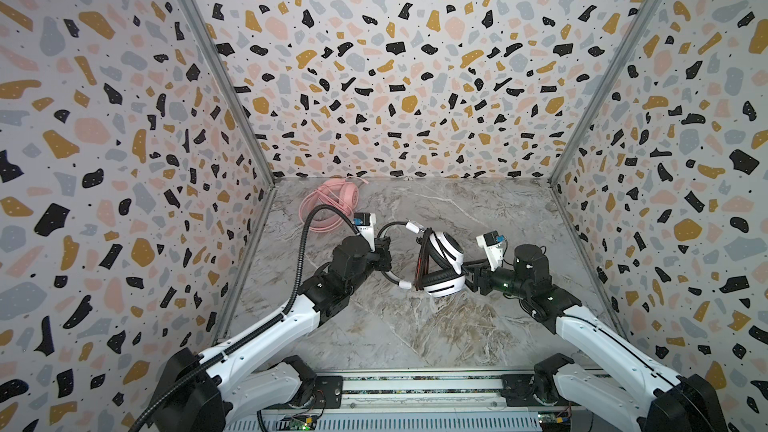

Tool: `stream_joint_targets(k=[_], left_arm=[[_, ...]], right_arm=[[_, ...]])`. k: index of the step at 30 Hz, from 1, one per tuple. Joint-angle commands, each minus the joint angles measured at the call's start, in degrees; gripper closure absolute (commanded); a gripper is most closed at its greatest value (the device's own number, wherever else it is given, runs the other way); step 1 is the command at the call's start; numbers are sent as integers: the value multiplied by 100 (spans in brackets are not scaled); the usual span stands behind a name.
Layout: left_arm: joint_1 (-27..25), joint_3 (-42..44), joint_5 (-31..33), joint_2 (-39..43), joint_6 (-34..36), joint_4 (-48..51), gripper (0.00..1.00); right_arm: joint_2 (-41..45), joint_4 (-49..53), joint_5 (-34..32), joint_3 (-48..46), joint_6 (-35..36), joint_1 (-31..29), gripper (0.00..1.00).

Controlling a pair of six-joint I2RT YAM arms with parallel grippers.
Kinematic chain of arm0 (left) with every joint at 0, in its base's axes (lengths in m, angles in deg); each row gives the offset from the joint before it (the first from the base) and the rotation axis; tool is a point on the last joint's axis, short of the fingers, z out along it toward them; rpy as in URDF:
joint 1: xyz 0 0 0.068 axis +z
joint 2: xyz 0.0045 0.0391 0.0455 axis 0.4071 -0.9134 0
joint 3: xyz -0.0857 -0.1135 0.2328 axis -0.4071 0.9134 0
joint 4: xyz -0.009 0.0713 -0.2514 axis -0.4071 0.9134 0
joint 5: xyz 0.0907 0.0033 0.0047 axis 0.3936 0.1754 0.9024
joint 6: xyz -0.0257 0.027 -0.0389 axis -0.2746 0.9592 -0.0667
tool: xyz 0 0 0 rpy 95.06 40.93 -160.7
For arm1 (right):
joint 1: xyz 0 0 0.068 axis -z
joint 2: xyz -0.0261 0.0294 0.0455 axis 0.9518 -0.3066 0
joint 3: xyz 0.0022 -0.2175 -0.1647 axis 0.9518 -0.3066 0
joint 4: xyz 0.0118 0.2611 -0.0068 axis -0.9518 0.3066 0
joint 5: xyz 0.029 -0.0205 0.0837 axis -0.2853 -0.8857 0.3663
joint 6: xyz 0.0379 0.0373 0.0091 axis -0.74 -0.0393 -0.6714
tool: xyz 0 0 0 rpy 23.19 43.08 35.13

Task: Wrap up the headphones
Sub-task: 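Set the wrapped headset on the table with the left gripper while the right gripper withdraws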

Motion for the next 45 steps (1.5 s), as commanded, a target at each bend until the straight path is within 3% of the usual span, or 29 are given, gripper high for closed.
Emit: stream_joint_targets(k=[1, 4, 12, 17, 28, 31, 39, 45], left_arm=[[18, -318, 297, -121, -367, -494, 100], [18, -317, 282, -439, -506, -501, 100], [18, -827, 865, -1678, -714, -316, 100], [99, -1641, 1664, -2701, -710, 114, 100], [657, -3746, 2156, -4849, -941, 1278, 100], [714, -4094, 2407, -5192, -1137, 1495, 100], [774, -5015, 2287, -5914, -1357, 2005, 99], [769, -4676, 2150, -5842, -1322, 1851, 88]], right_arm=[[283, 468, -1055, -98, 39, 75, 44], [450, 656, -1437, -218, -93, 281, 44], [675, 746, -1142, -427, -71, 689, 44], [902, 910, -1102, -429, -35, 697, 44], [1404, 1091, -787, -554, -139, 688, 44], [1436, 1090, -685, -581, -164, 683, 44], [1537, 1124, -655, -591, -192, 672, 44], [1543, 1113, -660, -600, -189, 673, 44]])
